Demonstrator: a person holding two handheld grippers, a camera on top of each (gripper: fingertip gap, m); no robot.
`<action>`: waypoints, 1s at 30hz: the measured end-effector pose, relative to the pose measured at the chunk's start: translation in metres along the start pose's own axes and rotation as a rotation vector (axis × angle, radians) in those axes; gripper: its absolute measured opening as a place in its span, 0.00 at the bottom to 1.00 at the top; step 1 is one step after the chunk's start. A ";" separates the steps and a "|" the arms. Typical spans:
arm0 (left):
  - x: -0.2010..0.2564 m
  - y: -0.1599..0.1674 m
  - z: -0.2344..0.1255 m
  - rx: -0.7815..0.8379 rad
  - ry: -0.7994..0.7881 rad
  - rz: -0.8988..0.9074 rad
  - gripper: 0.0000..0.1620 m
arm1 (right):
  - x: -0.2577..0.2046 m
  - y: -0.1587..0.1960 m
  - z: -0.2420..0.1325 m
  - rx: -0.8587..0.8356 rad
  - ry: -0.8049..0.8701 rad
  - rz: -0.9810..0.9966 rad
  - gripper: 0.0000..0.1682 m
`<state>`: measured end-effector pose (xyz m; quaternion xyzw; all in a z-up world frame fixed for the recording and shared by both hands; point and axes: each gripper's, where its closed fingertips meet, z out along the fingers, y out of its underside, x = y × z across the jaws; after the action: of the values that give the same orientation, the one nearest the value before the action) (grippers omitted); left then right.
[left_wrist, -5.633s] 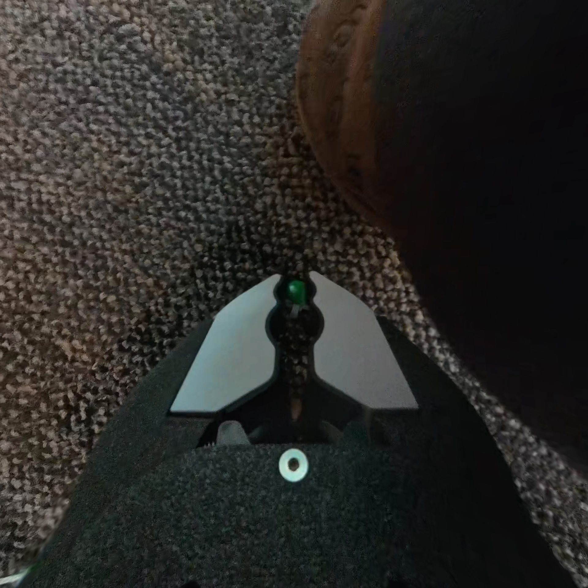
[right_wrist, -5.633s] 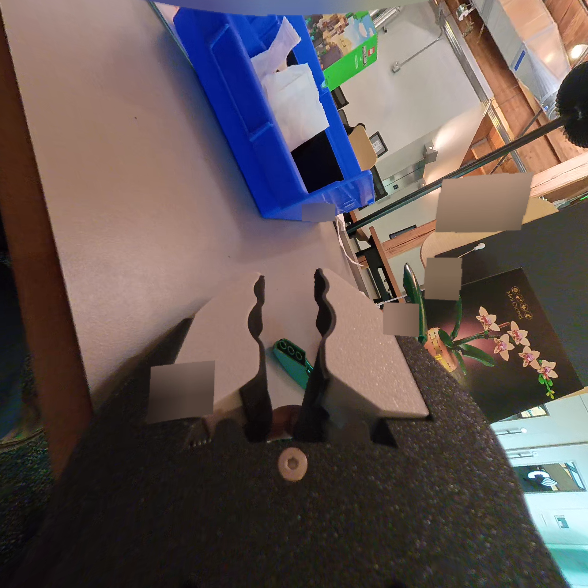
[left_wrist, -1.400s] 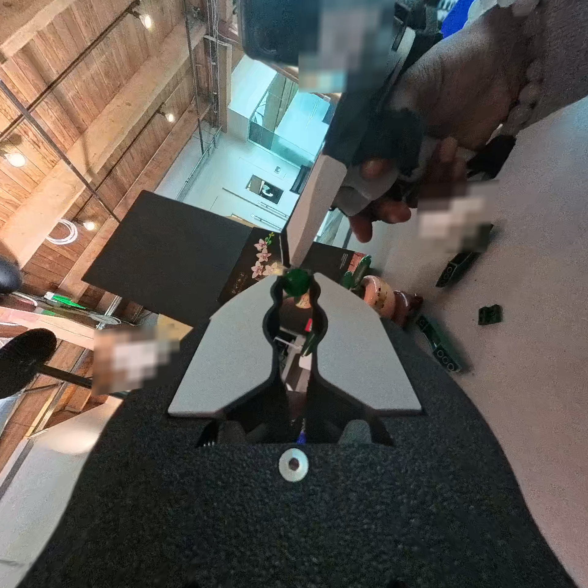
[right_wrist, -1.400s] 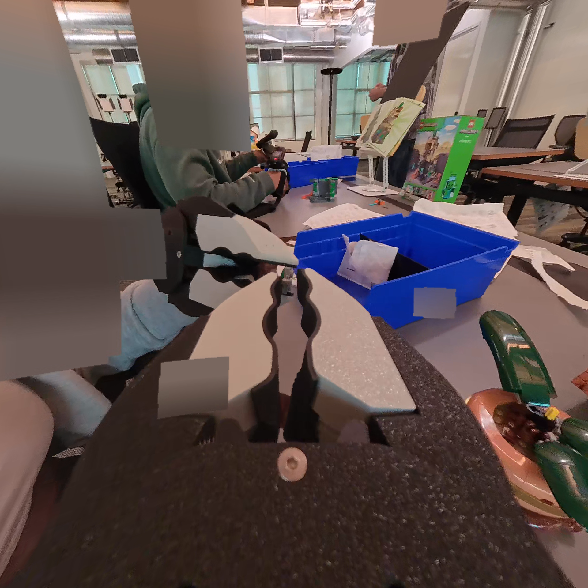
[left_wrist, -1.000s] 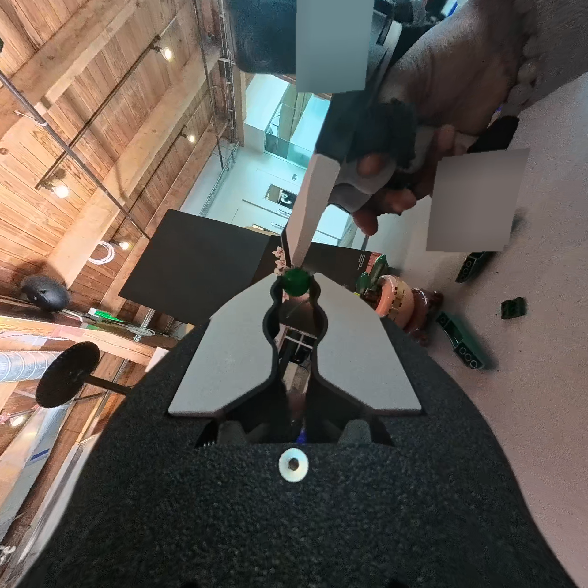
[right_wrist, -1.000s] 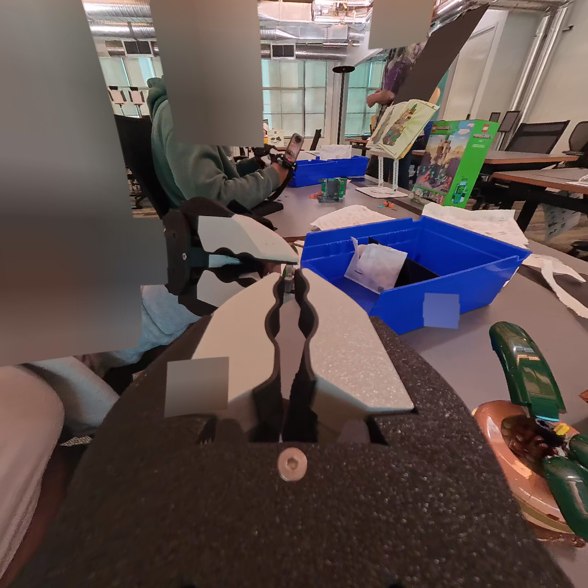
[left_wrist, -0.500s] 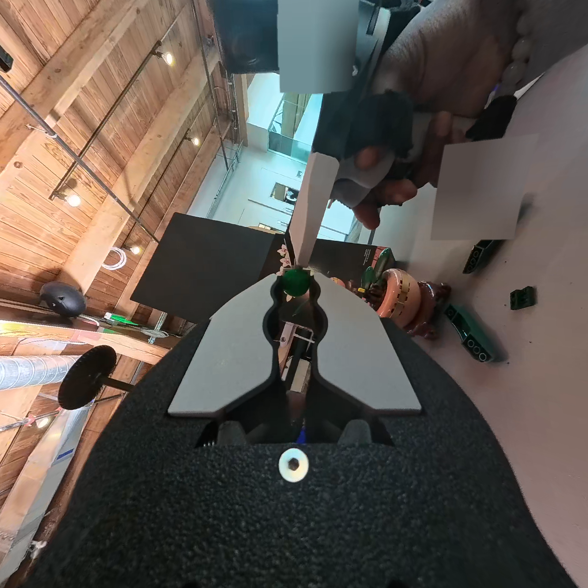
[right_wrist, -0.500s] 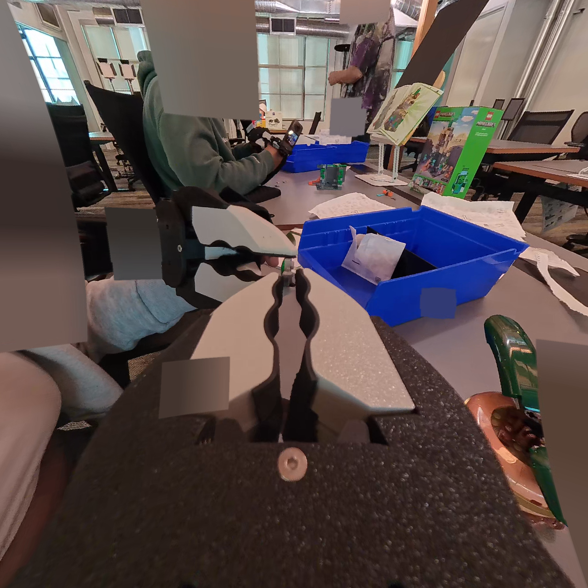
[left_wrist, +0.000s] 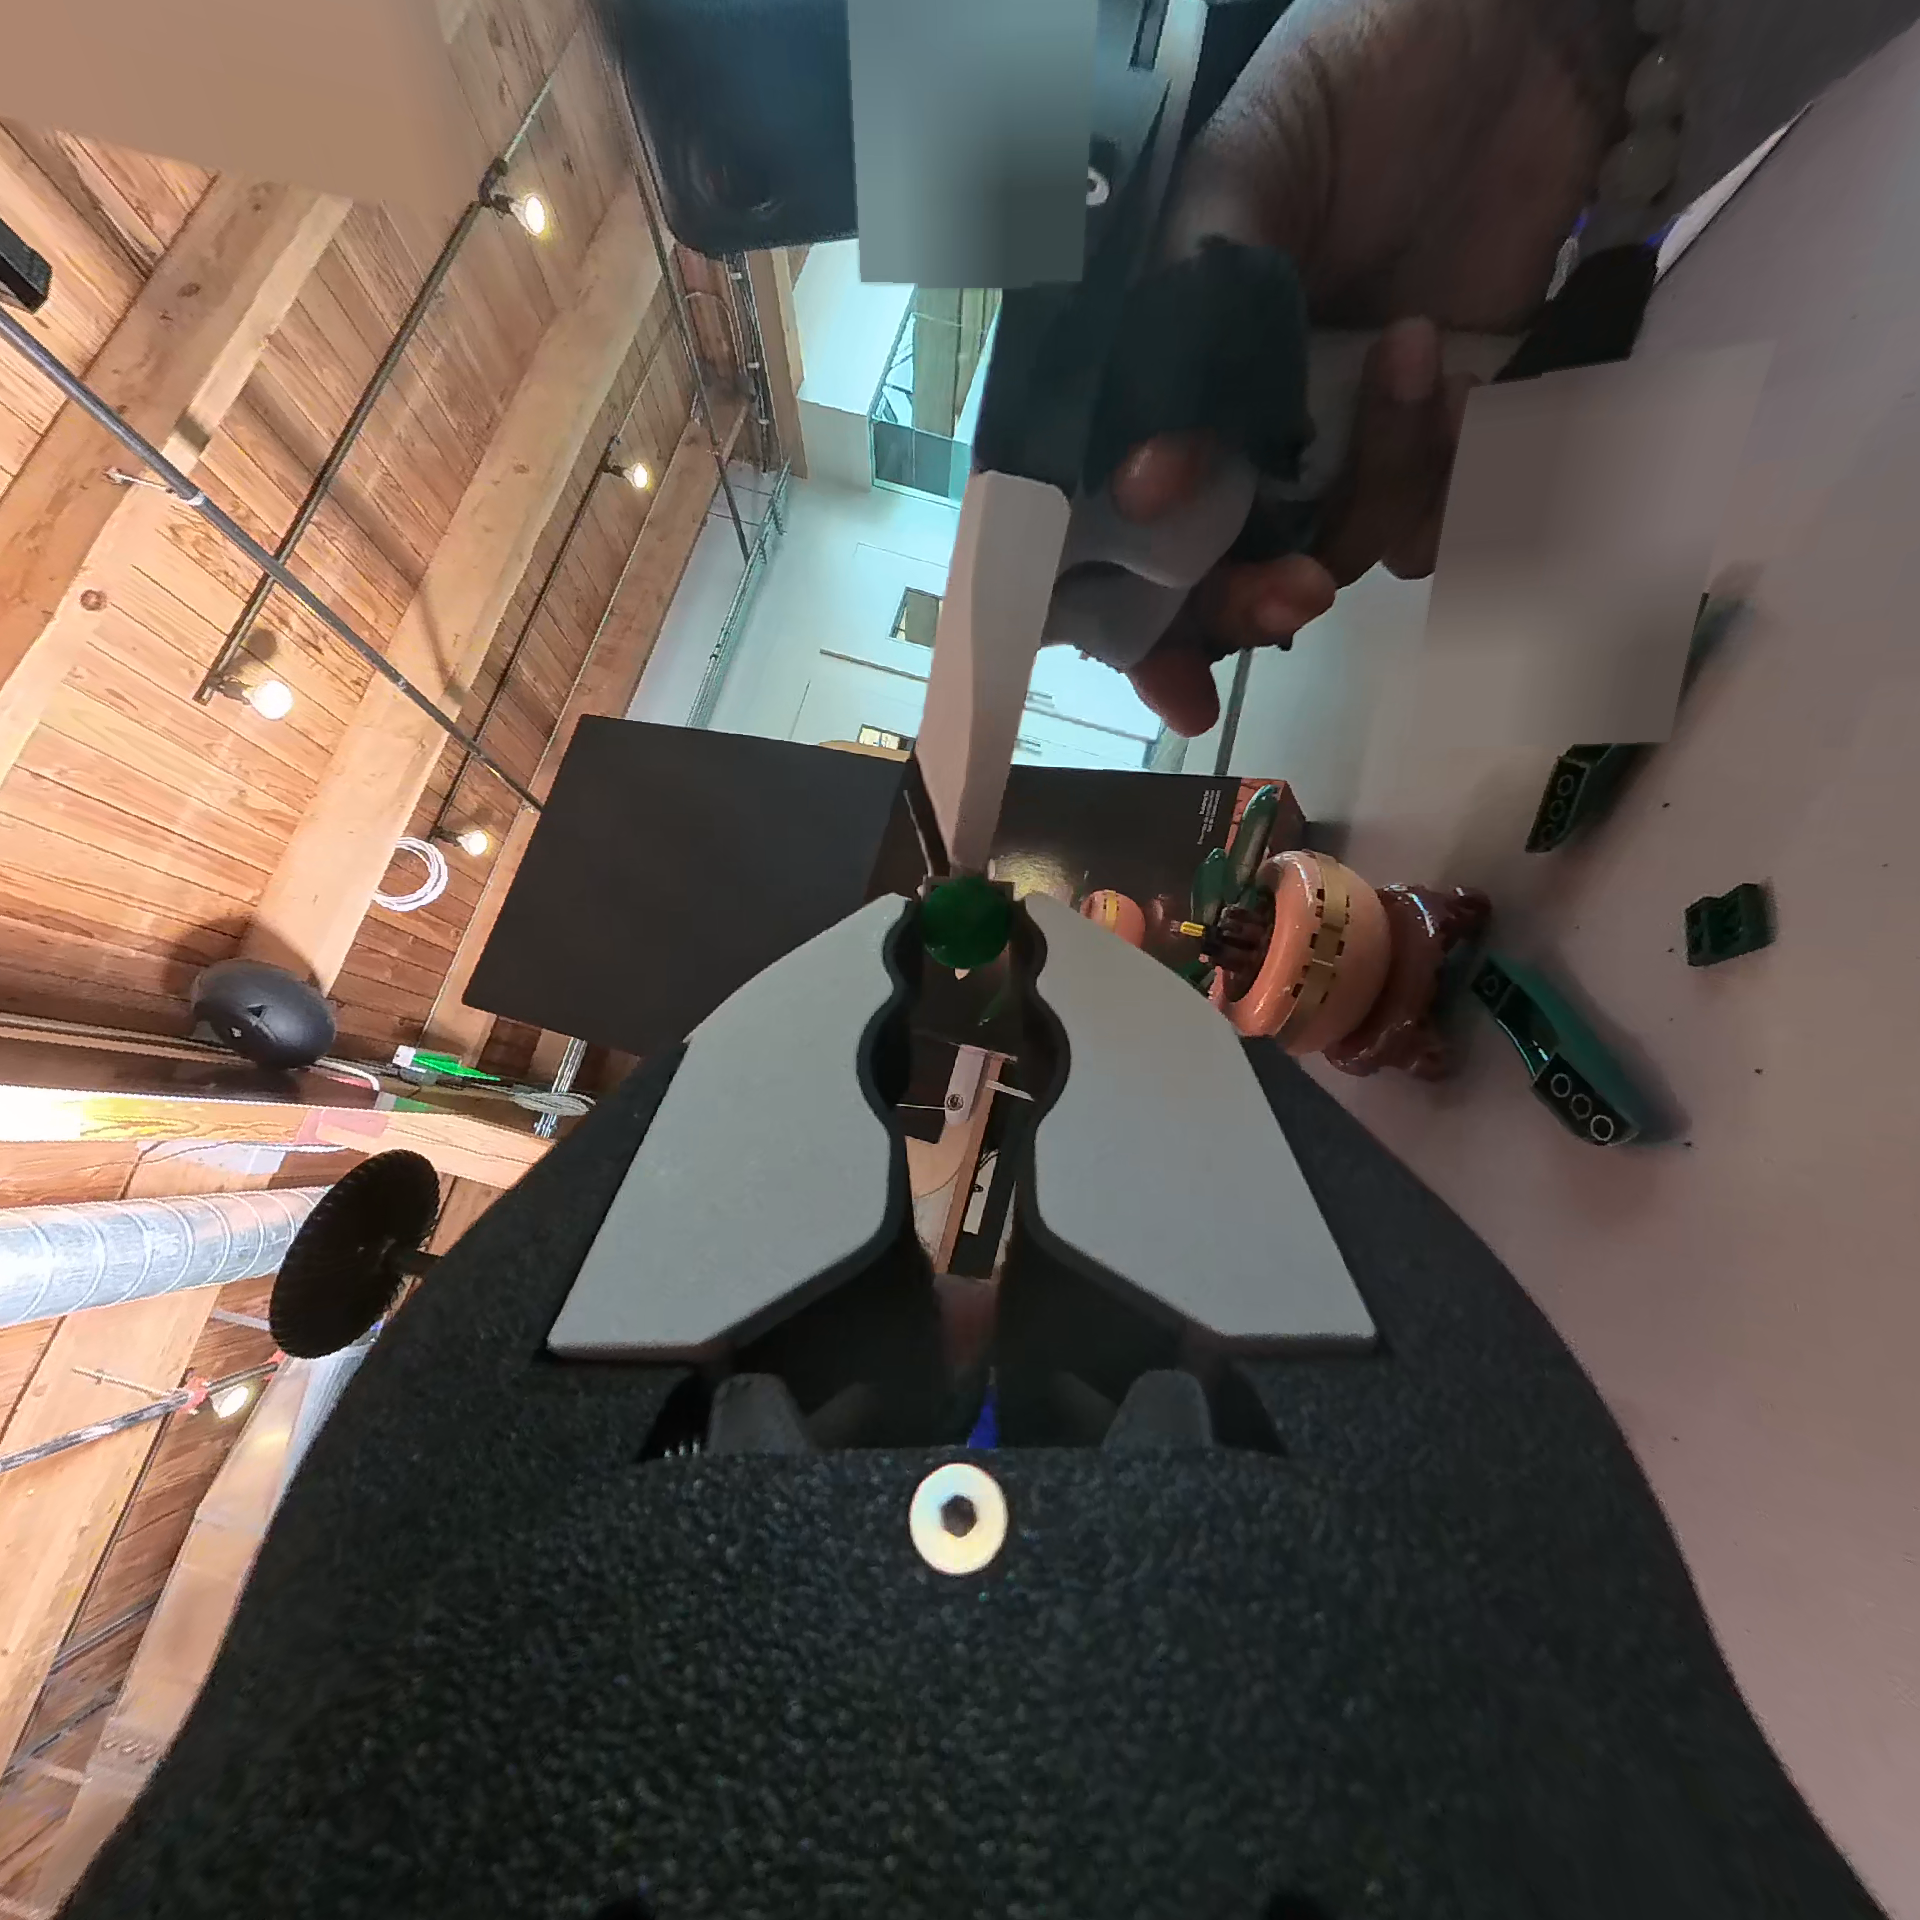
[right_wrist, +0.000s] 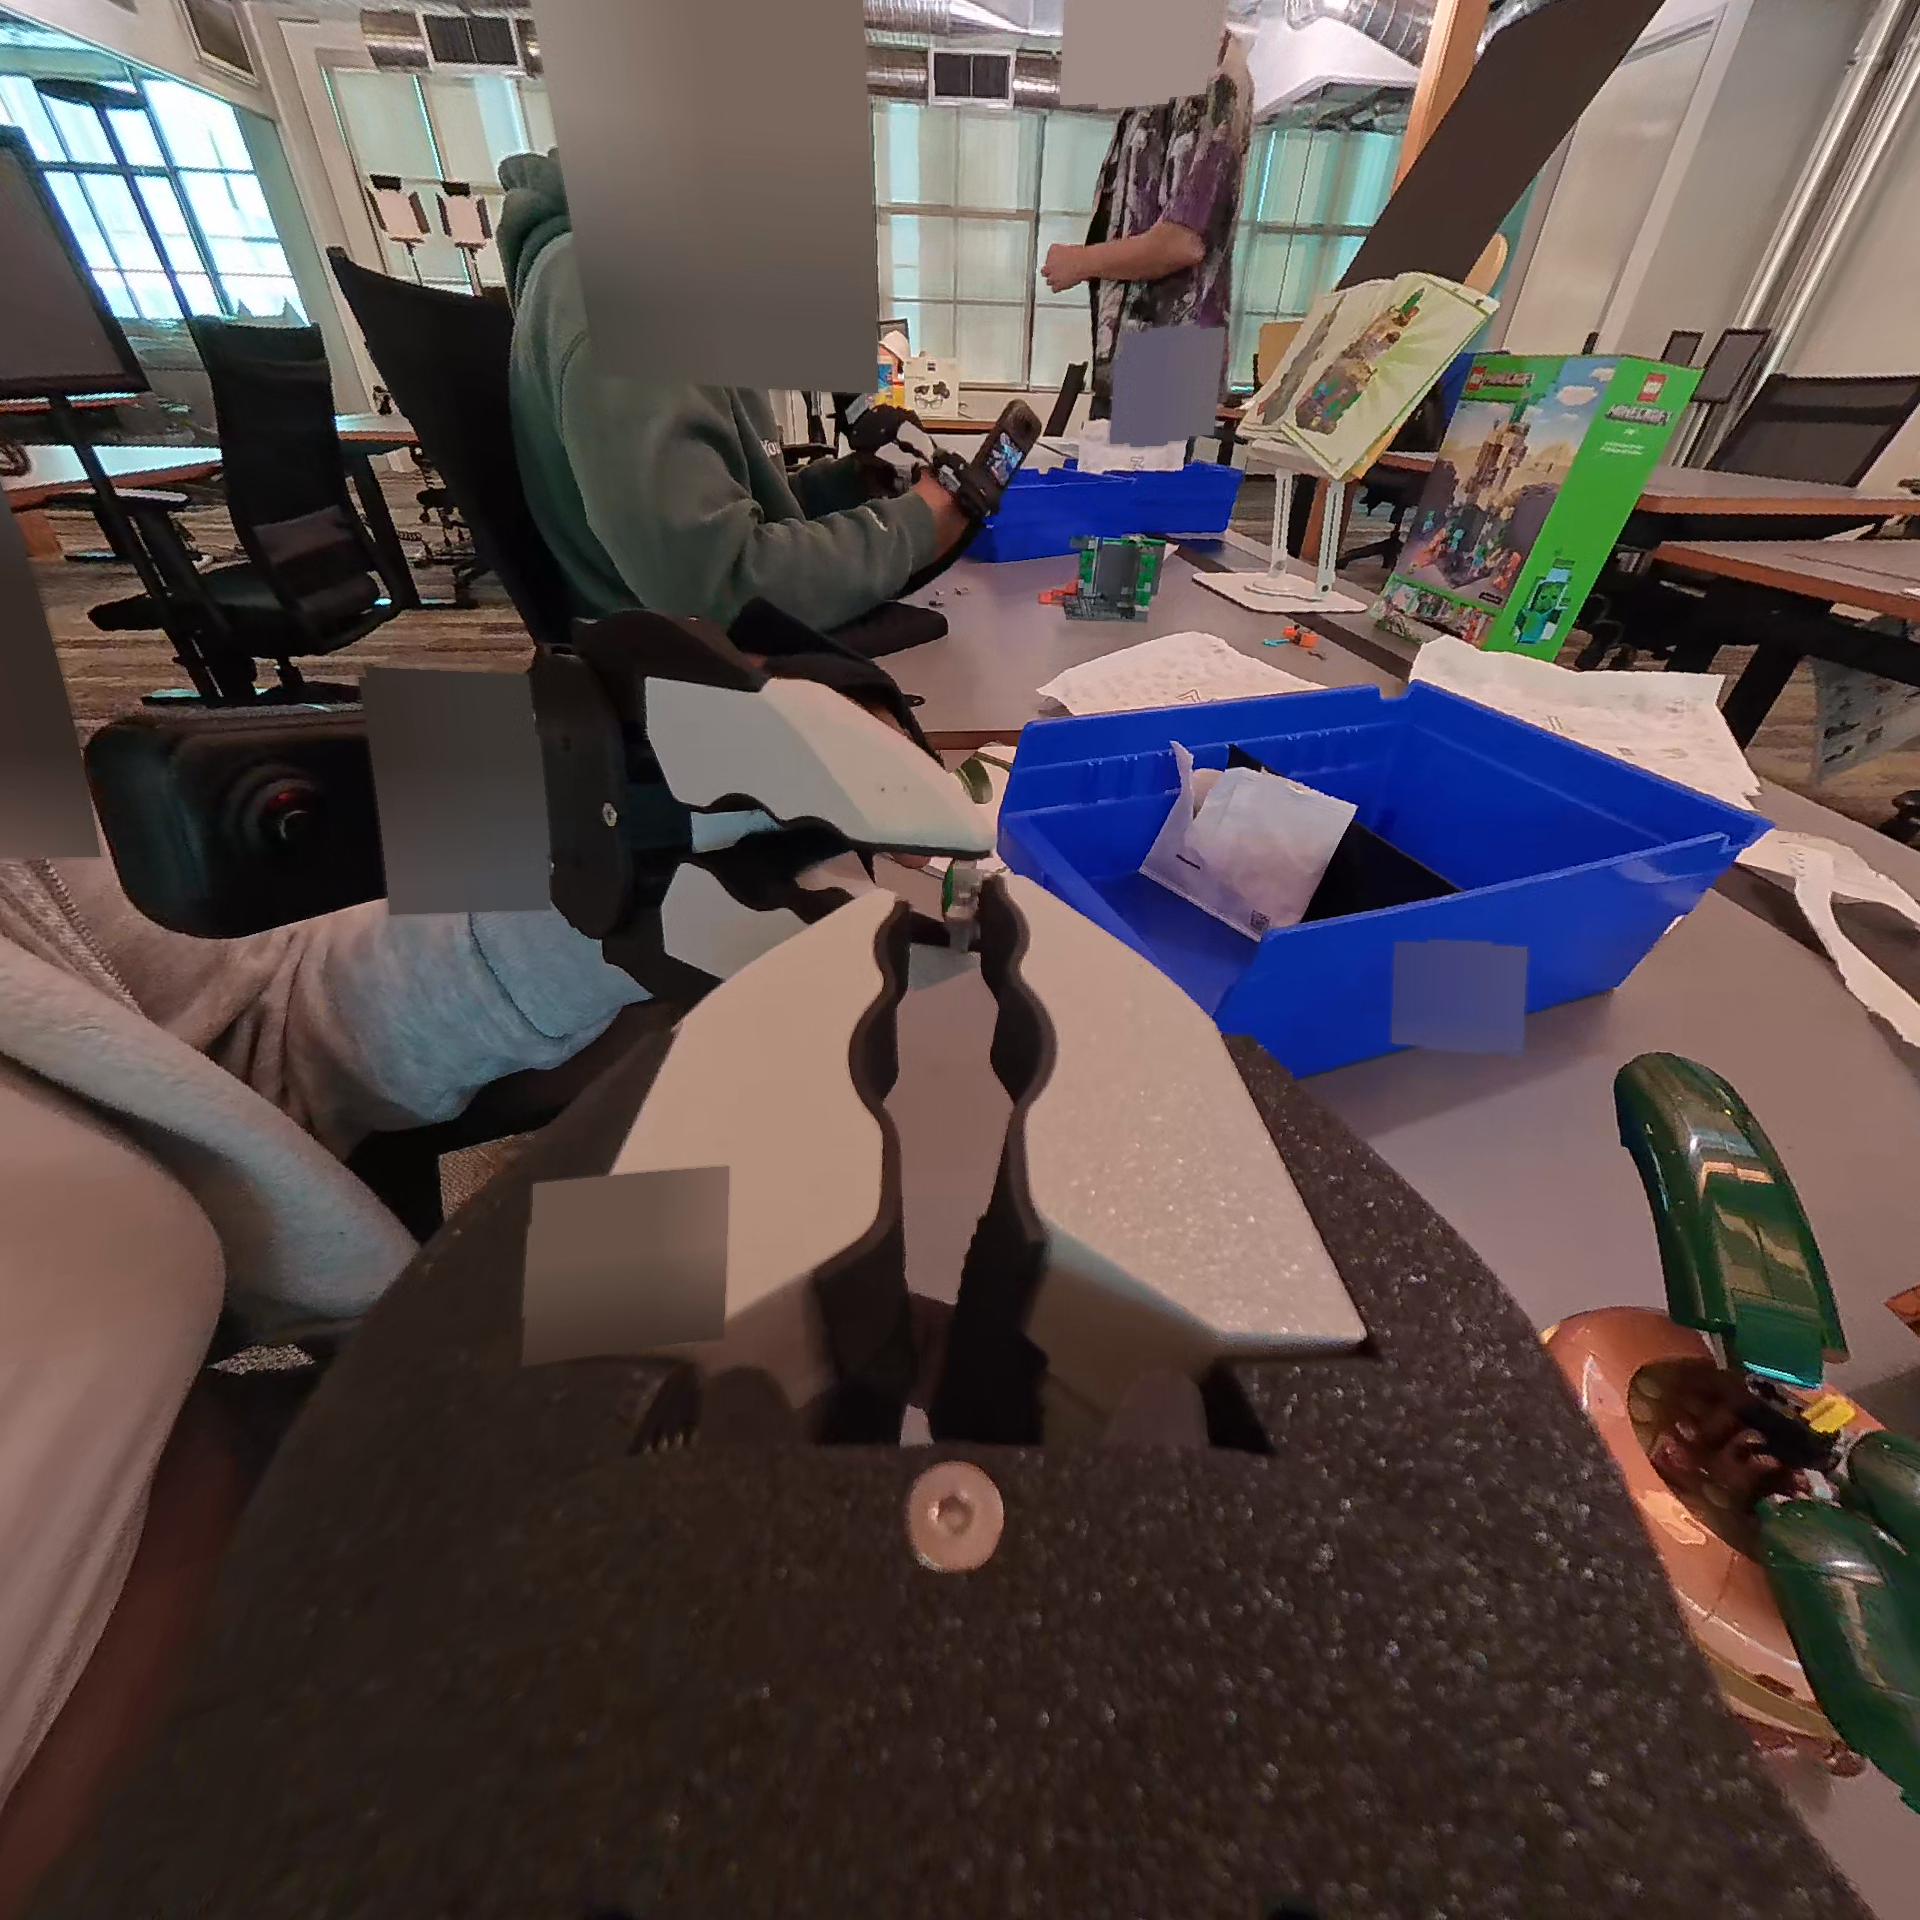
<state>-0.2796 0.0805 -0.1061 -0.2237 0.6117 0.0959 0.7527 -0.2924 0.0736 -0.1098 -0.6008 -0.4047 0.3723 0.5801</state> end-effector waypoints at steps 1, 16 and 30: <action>0.000 0.000 0.000 -0.001 0.001 0.002 0.09 | 0.001 -0.001 0.000 0.006 0.004 0.002 0.08; -0.002 -0.002 0.002 0.008 -0.012 -0.008 0.09 | 0.003 0.001 0.001 -0.025 0.043 -0.100 0.03; -0.047 -0.013 -0.018 0.538 0.383 -1.797 0.17 | -0.019 -0.026 -0.013 0.051 0.495 -1.415 0.03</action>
<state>-0.3011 0.0668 -0.0606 -0.4411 0.3257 -0.6996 0.4581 -0.2897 0.0510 -0.0837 -0.2494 -0.5435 -0.2262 0.7689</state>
